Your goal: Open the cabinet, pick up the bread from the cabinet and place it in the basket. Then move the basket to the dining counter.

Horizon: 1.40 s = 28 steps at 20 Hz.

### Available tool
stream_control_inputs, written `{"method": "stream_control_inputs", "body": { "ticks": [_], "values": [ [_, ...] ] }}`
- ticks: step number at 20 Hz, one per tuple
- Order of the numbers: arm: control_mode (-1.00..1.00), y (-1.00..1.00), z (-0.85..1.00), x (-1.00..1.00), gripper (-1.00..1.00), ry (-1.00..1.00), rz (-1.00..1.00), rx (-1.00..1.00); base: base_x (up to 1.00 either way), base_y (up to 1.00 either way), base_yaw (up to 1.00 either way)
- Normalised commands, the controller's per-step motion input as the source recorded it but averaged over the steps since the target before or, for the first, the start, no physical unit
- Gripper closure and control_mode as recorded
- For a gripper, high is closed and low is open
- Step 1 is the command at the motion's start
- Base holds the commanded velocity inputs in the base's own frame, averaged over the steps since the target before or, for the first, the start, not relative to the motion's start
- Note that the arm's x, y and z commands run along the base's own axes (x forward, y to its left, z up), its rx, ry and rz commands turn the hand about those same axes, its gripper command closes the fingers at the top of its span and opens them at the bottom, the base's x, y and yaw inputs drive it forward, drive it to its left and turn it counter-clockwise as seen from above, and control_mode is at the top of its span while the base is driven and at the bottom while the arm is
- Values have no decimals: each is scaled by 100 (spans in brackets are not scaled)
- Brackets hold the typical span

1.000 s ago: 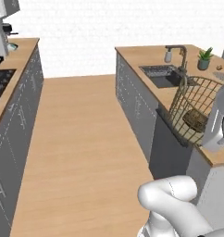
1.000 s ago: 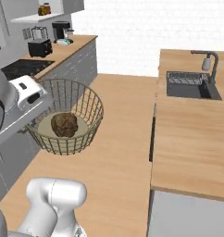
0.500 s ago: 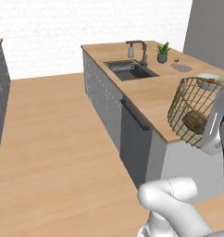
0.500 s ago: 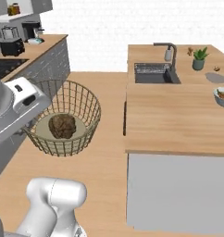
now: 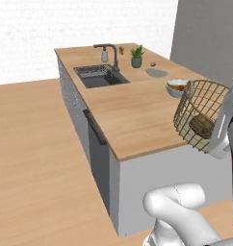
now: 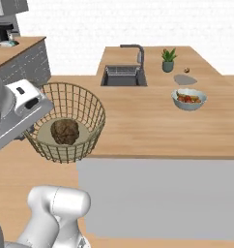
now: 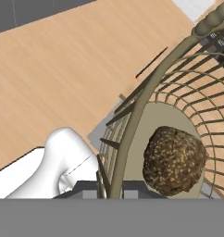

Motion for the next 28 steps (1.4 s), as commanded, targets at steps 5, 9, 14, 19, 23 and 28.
{"method": "stream_control_inputs", "body": {
  "ticks": [5,9,14,19,23,28],
  "values": [
    [100,0,0,0,100,0,0,0,-1,-100,-3],
    [100,0,0,0,100,0,0,0,0,-99,0],
    [100,0,0,0,100,0,0,0,0,-95,0],
    [100,0,0,0,100,0,0,0,5,-82,0],
    [100,0,0,0,100,0,0,0,22,-71,4],
    [100,0,0,0,100,0,0,0,31,-68,9]
  ]
}}
